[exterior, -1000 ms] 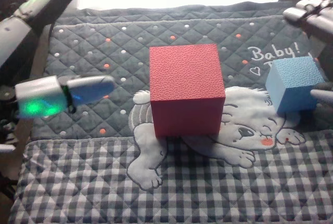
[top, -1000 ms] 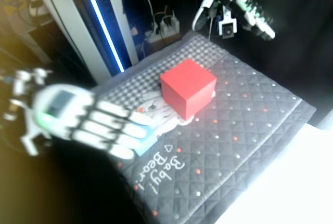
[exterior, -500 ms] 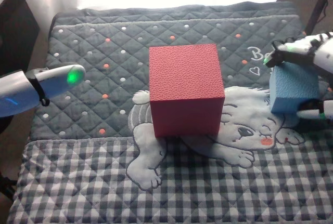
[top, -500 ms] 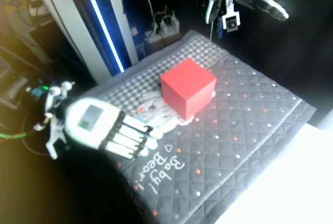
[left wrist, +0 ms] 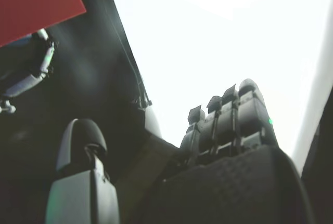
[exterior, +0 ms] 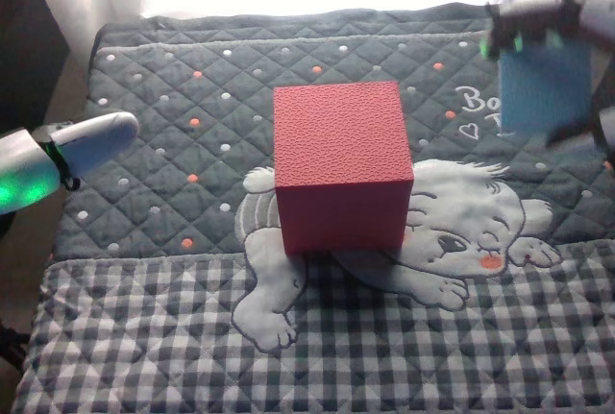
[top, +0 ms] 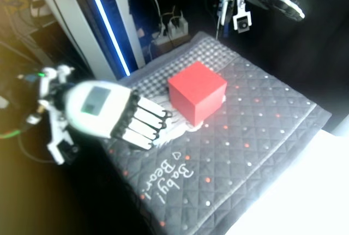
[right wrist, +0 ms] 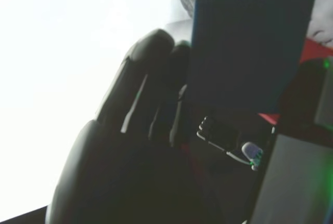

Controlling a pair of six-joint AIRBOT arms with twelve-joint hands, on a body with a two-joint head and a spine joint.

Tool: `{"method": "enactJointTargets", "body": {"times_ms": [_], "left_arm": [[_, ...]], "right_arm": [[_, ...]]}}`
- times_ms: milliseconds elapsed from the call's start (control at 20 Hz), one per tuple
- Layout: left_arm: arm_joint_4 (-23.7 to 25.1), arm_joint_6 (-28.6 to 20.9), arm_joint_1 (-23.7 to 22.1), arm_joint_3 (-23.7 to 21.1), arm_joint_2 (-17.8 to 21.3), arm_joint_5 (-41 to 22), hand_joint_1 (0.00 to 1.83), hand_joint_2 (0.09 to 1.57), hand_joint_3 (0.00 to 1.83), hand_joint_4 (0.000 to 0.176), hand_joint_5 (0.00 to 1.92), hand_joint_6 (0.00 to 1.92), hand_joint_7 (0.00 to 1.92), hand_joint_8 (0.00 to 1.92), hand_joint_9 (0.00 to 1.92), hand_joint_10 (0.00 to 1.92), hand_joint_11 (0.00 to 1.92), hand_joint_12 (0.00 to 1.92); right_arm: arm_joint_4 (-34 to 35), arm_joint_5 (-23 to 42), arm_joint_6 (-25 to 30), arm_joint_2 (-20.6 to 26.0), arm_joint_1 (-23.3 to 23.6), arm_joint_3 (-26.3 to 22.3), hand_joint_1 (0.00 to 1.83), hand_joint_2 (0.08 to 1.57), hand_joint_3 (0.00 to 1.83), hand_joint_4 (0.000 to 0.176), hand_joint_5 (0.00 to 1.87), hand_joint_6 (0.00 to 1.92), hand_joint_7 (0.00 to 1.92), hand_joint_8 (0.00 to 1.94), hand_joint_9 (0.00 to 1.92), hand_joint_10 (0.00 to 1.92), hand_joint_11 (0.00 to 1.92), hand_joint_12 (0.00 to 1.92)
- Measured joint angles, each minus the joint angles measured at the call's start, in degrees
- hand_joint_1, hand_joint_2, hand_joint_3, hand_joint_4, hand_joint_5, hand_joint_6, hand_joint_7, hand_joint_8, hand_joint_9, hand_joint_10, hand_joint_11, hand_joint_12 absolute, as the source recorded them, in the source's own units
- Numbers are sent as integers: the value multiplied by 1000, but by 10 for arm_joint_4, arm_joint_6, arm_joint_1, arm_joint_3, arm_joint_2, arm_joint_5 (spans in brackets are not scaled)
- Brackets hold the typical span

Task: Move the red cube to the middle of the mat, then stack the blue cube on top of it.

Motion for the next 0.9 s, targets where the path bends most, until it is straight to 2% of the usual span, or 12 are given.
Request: {"method": "enactJointTargets", "body": {"times_ms": [50,200,300,350,400,450,500,550,650,700,750,900], "left_arm": [[-1,0,3,0,0,-1,705,1027,20,39,12,1,0,0,0,0,34,19],[-14,0,3,2,0,-5,660,1034,14,23,11,1,0,0,0,0,57,41],[-13,0,4,2,0,-6,691,1049,0,16,13,1,0,0,0,0,1,265],[-13,0,5,2,0,-6,694,1053,0,22,13,0,0,0,0,0,0,312],[-14,0,5,2,0,-6,701,1059,1,23,14,1,0,0,0,0,0,322],[-18,0,6,2,0,-6,727,1064,3,15,18,2,0,0,0,0,0,322],[-17,0,6,2,0,-7,749,1070,1,9,21,0,0,0,0,0,0,248],[-17,0,6,2,0,-6,748,1074,1,0,25,0,0,0,0,0,0,191],[-20,0,6,3,0,-6,741,1078,0,0,38,3,0,0,0,0,0,242],[-23,0,6,4,-1,-6,736,1081,0,4,36,1,0,0,0,0,0,201],[-26,0,6,4,-1,-7,729,1082,0,4,38,0,0,0,0,0,0,220],[-38,0,6,4,-2,-7,645,1071,0,24,43,1,0,0,0,0,0,278]], "right_arm": [[-18,1,0,0,21,-3,1146,1045,481,10,721,1499,722,1574,853,1836,895,1806],[-75,-4,4,-21,65,-12,1132,1176,282,0,678,1428,639,1736,733,1918,772,1917],[-97,-7,4,-35,85,-14,1176,1177,221,0,635,1387,757,1631,803,1868,795,1905],[-106,-10,5,-36,94,-16,1405,1143,207,0,264,1078,681,1536,725,1633,711,1848],[-122,-10,7,-36,104,-20,1449,1143,222,0,186,758,630,1540,700,1640,547,1794],[-142,-2,23,-36,112,-23,1457,1139,238,0,187,1021,616,1537,696,1657,573,1838],[-163,8,47,-36,117,-23,1465,1103,253,0,177,934,669,1441,741,1613,732,1868],[-170,12,54,-38,118,-24,1349,1244,96,0,360,1365,686,1513,732,1695,777,1891],[-183,13,66,-45,119,-24,1214,1232,26,0,686,1254,814,1540,835,1803,741,1920],[-193,12,80,-52,119,-23,1188,1255,28,0,649,1328,780,1583,789,1846,698,1921],[-205,12,103,-57,119,-19,1163,1291,18,0,760,1366,535,1678,473,1906,405,1921],[-216,13,141,-81,106,-7,1182,1274,0,0,841,1220,563,1700,670,1893,752,1921]]}}
